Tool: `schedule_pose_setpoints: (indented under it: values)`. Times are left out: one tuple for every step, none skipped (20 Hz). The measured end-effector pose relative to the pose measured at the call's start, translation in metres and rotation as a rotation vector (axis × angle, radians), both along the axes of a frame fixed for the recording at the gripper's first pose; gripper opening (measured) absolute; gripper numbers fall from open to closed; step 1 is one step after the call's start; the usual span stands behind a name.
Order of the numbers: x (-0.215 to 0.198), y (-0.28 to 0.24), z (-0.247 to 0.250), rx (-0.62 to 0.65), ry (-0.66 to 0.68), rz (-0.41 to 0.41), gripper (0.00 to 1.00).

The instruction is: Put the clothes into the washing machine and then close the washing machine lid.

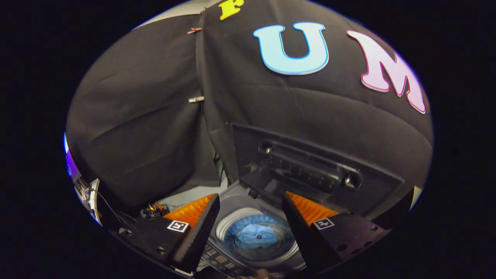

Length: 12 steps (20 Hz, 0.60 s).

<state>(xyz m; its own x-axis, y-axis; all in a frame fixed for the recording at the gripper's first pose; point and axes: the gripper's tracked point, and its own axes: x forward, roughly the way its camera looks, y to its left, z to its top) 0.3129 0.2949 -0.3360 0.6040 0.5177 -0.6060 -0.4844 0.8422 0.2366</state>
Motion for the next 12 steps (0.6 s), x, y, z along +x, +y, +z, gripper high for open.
schedule_pose_setpoints:
  values:
    - [0.009,-0.003,0.007,0.008,-0.045,-0.018,1.00]
    - [0.018,-0.008,0.012,0.015,-0.084,-0.046,1.00]
    - [0.027,-0.013,0.017,0.025,-0.115,-0.081,1.00]
    - [0.037,-0.018,0.021,0.034,-0.143,-0.123,1.00]
    - [0.047,-0.026,0.024,0.039,-0.169,-0.165,0.99]
    - [0.057,-0.034,0.028,0.044,-0.192,-0.205,0.99]
    - [0.065,-0.042,0.029,0.039,-0.212,-0.246,0.99]
    - [0.071,-0.051,0.033,0.032,-0.229,-0.286,0.99]
    - [0.077,-0.059,0.035,0.025,-0.240,-0.325,0.99]
    - [0.083,-0.069,0.036,0.021,-0.248,-0.358,0.99]
    - [0.087,-0.077,0.035,0.013,-0.253,-0.389,0.99]
    - [0.091,-0.084,0.032,0.003,-0.253,-0.414,0.99]
